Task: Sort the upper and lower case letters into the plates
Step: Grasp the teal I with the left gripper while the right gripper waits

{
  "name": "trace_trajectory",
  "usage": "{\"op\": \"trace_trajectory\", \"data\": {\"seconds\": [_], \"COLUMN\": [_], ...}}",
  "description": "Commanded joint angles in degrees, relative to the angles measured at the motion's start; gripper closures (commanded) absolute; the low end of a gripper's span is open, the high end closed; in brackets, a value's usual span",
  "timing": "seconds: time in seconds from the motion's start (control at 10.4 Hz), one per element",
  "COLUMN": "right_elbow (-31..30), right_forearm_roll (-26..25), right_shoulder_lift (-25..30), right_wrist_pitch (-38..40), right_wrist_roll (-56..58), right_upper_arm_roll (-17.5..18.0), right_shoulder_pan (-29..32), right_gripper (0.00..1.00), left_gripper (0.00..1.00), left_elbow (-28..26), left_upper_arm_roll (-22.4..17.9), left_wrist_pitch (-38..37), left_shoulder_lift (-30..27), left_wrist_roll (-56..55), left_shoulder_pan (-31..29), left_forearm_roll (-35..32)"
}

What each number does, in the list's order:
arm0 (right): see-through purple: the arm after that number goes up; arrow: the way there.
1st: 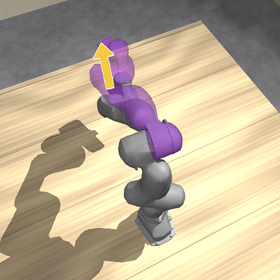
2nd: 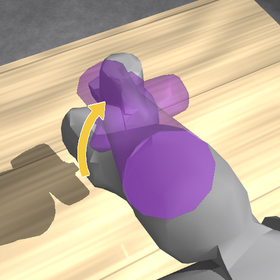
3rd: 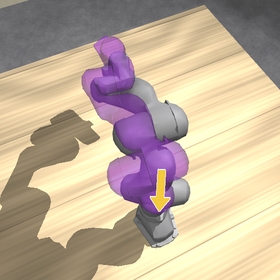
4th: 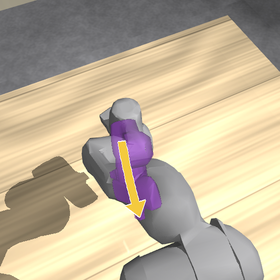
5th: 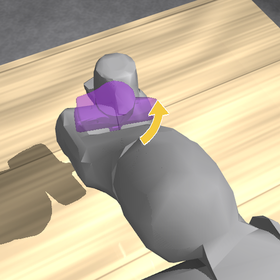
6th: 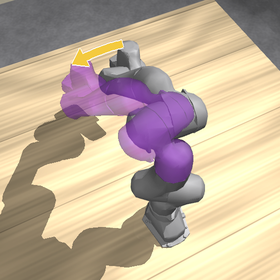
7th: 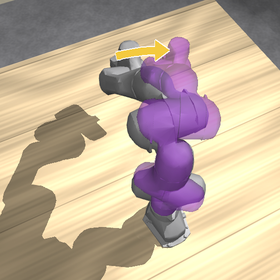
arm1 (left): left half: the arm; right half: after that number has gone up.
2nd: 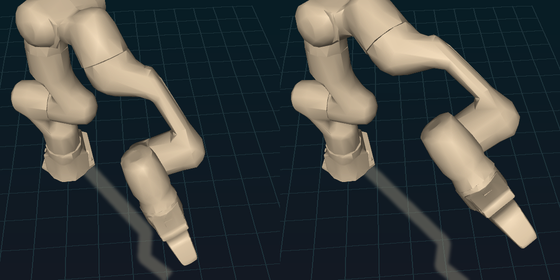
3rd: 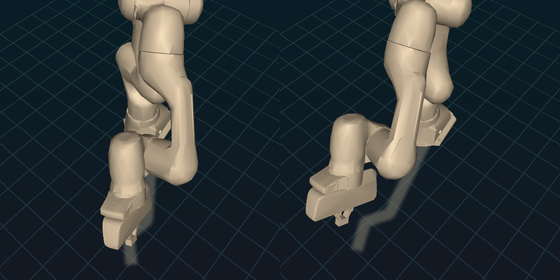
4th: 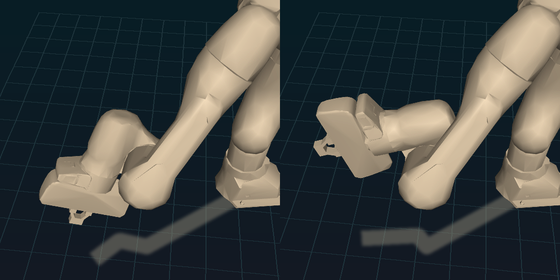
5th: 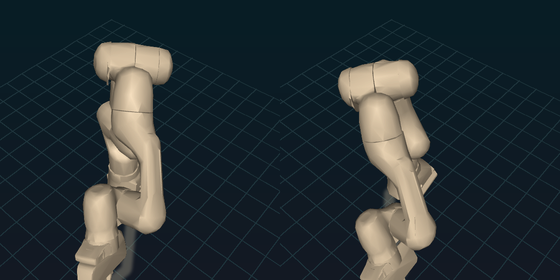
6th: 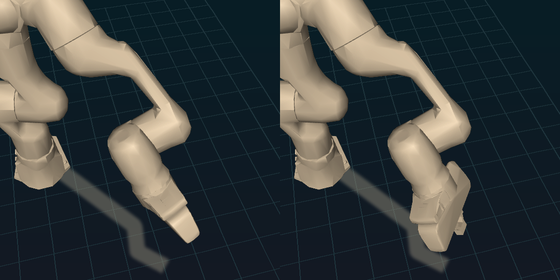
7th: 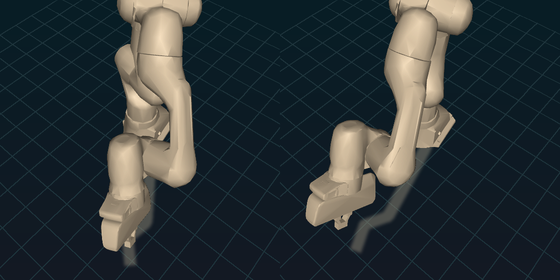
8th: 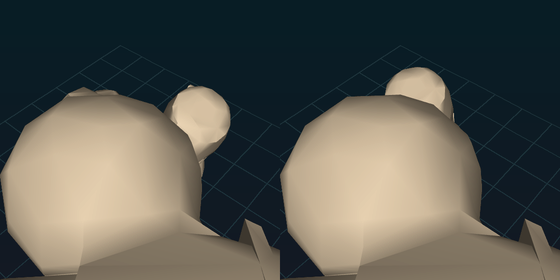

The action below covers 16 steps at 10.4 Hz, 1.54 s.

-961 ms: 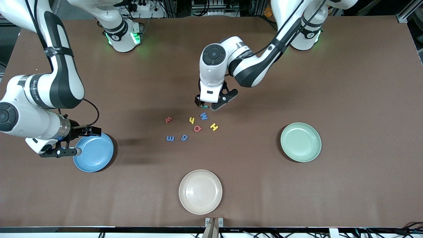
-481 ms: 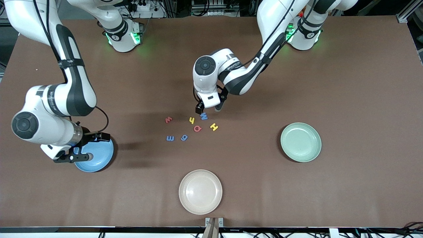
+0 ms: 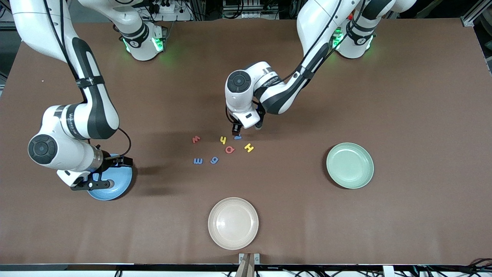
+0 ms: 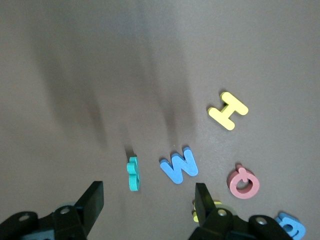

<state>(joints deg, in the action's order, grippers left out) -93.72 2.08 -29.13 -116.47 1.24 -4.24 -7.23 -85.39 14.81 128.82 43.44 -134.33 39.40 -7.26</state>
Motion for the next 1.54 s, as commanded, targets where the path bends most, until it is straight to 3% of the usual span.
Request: {"op": "trace_trajectory", "data": {"seconds": [0.0,0.86,0.96,1.15,1.25,1.44], "right_elbow": [-1.3,-1.8,-1.8,-1.8,-1.8,-2.2], "right_forearm_roll": [0.8,0.8,0.8,0.8,0.8,0.7], "right_shoulder_lift": [0.8,0.9,0.9,0.9,0.9,0.9], "right_wrist_pitch": [-1.1,-1.2,-1.1,-1.1,-1.1,-1.0], "right_wrist_roll": [-0.6,-0.6,-0.6,-0.6,-0.5,-0.5], "right_upper_arm_roll": [0.0,0.0,0.0,0.0,0.0,0.0], "right_shoulder_pan": [0.0,0.3,0.3,0.3,0.3,0.4], "right_gripper": [0.00,0.00,0.00,0.00,0.00,0.00], "left_gripper": [0.20,0.42,0.51,0.93,1.00,1.00], "left_elbow": [1.5,0.8,0.8,0.8,0.8,0.7], "left_upper_arm_roll": [-0.4,-0.4,-0.4,-0.4,-0.5,-0.4], "left_wrist_pitch": [1.6,5.0,5.0,5.0,5.1,5.1], "left_shoulder_lift": [2.2,5.1,5.1,5.1,5.1,5.3], "left_wrist_roll": [-2.3,-2.4,-2.4,-2.3,-1.9,-1.5], "left_shoulder_pan": [1.3,2.9,2.9,3.0,3.0,2.9], "left_forearm_roll": [-1.3,-1.3,-1.3,-1.4,-1.9,-4.9]}}
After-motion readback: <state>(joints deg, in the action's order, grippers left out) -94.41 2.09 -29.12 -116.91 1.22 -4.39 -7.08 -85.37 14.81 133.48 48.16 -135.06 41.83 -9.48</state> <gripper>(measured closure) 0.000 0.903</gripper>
